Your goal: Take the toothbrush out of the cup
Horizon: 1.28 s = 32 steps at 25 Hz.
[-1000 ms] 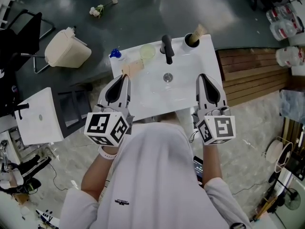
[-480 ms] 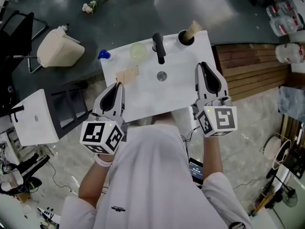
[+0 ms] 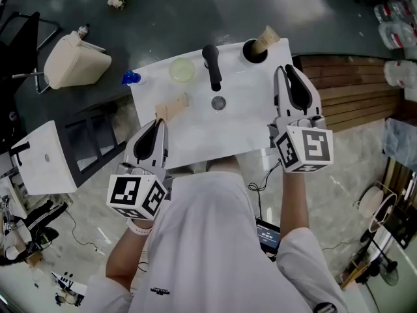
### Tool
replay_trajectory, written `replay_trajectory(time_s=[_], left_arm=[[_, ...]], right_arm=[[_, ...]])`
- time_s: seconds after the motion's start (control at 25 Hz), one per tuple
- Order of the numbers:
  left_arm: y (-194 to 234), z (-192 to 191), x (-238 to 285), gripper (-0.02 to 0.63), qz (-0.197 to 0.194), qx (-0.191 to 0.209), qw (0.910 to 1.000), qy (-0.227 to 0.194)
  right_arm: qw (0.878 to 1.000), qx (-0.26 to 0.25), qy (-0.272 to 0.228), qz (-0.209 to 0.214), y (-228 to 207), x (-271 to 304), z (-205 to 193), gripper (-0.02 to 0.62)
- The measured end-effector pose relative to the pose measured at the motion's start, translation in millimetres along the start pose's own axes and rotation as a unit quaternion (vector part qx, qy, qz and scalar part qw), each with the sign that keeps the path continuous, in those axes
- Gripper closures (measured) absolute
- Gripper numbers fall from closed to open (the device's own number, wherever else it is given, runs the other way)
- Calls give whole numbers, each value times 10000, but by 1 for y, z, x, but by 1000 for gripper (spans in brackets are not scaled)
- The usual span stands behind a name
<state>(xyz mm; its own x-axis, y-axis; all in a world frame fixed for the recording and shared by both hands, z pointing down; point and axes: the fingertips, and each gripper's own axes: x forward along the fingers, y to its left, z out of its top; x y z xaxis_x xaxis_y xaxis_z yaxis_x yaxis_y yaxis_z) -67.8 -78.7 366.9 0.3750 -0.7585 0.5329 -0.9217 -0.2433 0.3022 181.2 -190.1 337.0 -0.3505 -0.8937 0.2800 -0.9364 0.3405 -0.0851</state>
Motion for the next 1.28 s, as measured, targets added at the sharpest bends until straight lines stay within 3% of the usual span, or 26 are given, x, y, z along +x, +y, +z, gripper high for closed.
replay_trajectory(time_s=[0.08, 0.72, 1.12, 1.28], left_arm=[[0, -3, 7, 600, 41, -12, 10000, 88], [16, -29, 49, 600, 173, -144, 9983, 543], [24, -36, 49, 600, 302, -251, 9973, 619], [25, -33, 47, 600, 311, -269, 9974, 593]], right_arm=[[10000, 49, 32, 21, -7, 10, -5, 518], [9989, -27, 451, -94, -50, 89, -59, 485], [9980, -190, 595, -22, -57, 110, -67, 495], [9980, -199, 603, 28, -54, 110, -66, 557]])
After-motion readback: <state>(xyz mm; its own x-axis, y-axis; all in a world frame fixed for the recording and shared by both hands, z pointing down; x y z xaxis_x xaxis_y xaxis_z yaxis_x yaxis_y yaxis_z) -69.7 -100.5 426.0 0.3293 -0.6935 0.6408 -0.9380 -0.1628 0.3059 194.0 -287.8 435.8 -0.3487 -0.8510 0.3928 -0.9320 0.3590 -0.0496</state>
